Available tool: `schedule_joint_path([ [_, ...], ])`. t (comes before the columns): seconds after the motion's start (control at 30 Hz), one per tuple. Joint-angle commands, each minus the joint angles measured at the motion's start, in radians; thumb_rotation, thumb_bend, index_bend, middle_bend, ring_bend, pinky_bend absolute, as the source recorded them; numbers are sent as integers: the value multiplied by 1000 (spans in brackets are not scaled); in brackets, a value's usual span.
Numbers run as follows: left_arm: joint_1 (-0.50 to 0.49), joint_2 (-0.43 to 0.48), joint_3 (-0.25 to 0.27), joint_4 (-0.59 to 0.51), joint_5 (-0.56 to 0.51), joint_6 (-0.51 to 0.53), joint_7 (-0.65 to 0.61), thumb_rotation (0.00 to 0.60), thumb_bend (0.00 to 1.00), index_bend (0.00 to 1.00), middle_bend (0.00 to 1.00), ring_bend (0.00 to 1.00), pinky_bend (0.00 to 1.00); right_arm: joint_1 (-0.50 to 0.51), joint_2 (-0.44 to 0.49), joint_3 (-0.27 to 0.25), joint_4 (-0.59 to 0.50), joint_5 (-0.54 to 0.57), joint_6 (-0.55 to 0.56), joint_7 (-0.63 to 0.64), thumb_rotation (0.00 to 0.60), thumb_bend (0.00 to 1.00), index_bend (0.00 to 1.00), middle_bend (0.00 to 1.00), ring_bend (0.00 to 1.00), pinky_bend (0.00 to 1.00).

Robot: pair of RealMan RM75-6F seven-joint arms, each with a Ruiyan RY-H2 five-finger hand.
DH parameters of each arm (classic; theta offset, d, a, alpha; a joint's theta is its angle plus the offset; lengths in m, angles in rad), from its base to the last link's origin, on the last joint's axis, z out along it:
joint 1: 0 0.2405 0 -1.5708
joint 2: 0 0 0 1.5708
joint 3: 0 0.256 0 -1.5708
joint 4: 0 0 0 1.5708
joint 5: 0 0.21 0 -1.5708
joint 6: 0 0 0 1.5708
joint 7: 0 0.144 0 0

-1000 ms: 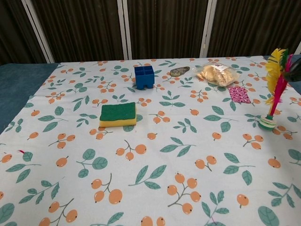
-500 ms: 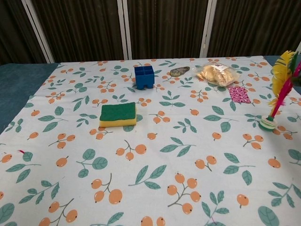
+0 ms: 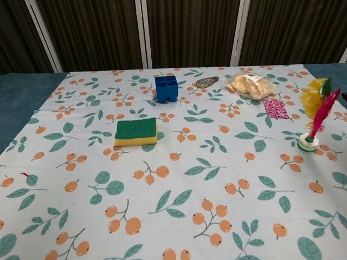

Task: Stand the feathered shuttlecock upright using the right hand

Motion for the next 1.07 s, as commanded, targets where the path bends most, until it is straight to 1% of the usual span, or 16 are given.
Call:
schedule_joint_path([
  [0.03, 0, 0, 0, 0, 2, 0, -1, 565, 238, 0, 0, 0, 0, -16, 23, -15, -37, -48, 27, 3, 600, 242, 106, 8, 0, 0],
  [0.2, 2, 2, 0, 1, 4, 5, -8, 567, 238, 0, 0, 0, 0, -35, 87, -24, -89, -97, 46, -21, 600, 229, 102, 1, 0, 0],
  [0.33, 4, 5, 1, 4, 13, 11, -19, 568, 238, 0, 0, 0, 0, -61, 208, -57, -131, -158, 17, -52, 600, 224, 99, 1, 0, 0],
  [0.37, 4, 5, 1, 5, 15, 13, -23, 567, 238, 0, 0, 0, 0, -72, 250, -76, -137, -182, -3, -56, 600, 224, 99, 1, 0, 0],
  [0.43, 5, 6, 2, 8, 20, 17, -28, 569, 237, 0, 0, 0, 0, -99, 348, -135, -143, -250, -68, -36, 600, 215, 96, 1, 0, 0],
  [0.47, 6, 6, 2, 11, 24, 19, -28, 568, 238, 0, 0, 0, 0, -115, 411, -184, -132, -306, -118, -20, 600, 207, 90, 1, 0, 0],
  [0.5, 6, 6, 3, 14, 28, 21, -26, 568, 238, 0, 0, 0, 0, -125, 452, -221, -116, -351, -148, -13, 600, 195, 77, 0, 0, 0],
  [0.53, 6, 5, 5, 17, 33, 24, -23, 565, 238, 0, 0, 0, 0, -133, 487, -258, -95, -404, -175, -6, 600, 188, 66, 0, 0, 0],
  [0.6, 6, 2, 7, 27, 49, 34, -11, 564, 236, 0, 0, 0, 0, -149, 527, -324, -31, -524, -191, -2, 600, 167, 21, 0, 0, 0],
  [0.63, 7, -1, 7, 35, 60, 45, -2, 565, 234, 0, 0, 0, 0, -159, 536, -363, 18, -599, -187, -8, 600, 159, 11, 0, 0, 0],
  [0.7, 9, -8, 7, 48, 75, 61, 18, 563, 229, 0, 0, 0, 0, -170, 536, -410, 85, -691, -176, -23, 600, 138, 0, 0, 0, 0],
  [0.8, 10, -16, 5, 65, 89, 77, 40, 559, 214, 0, 0, 0, 0, -180, 521, -444, 138, -762, -162, -36, 600, 131, 0, 0, 0, 0],
  [0.9, 11, -24, 5, 79, 93, 84, 53, 559, 211, 0, 0, 0, 0, -181, 504, -459, 171, -801, -158, -49, 600, 131, 0, 0, 0, 0],
  [1.07, 14, -29, 3, 86, 84, 85, 60, 561, 210, 0, 0, 0, 0, -179, 481, -463, 187, -833, -150, -57, 600, 130, 0, 0, 0, 0],
])
